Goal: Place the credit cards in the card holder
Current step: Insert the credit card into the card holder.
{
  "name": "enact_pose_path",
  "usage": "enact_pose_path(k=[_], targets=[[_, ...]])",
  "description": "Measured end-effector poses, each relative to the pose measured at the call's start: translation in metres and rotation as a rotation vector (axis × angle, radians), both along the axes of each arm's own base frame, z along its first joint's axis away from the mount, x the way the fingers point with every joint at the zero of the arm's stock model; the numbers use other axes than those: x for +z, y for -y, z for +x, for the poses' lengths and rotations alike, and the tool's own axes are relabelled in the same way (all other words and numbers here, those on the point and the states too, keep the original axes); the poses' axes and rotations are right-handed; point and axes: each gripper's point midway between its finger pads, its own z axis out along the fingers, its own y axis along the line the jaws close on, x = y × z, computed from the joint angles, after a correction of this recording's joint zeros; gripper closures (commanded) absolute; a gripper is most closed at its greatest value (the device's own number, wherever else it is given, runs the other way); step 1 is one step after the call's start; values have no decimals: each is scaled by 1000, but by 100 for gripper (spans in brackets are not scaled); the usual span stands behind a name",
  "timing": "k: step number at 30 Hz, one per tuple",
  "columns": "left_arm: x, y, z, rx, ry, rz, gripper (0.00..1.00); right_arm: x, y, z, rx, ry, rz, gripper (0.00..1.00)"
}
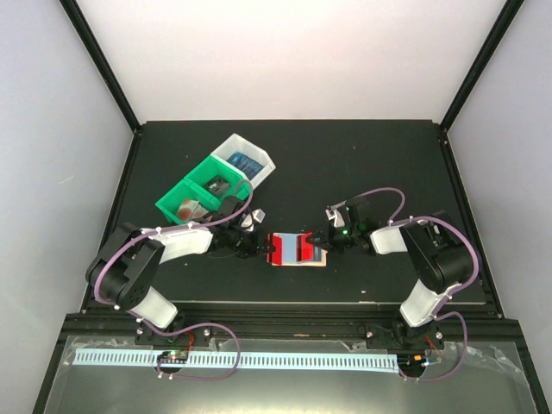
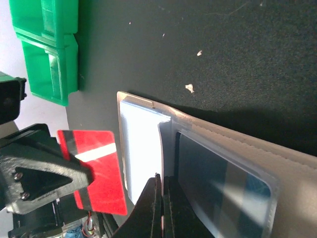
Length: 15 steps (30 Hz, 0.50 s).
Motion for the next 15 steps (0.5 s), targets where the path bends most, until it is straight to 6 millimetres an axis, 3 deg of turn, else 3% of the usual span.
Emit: enact_pose_path(k=[6,15], targets=[[-20,-7,4,21,-1,70,98,0,0,1,7,19,-4,99],[-21,-8,8,22,23,96,98,20,7,11,-38,114,-20,99]])
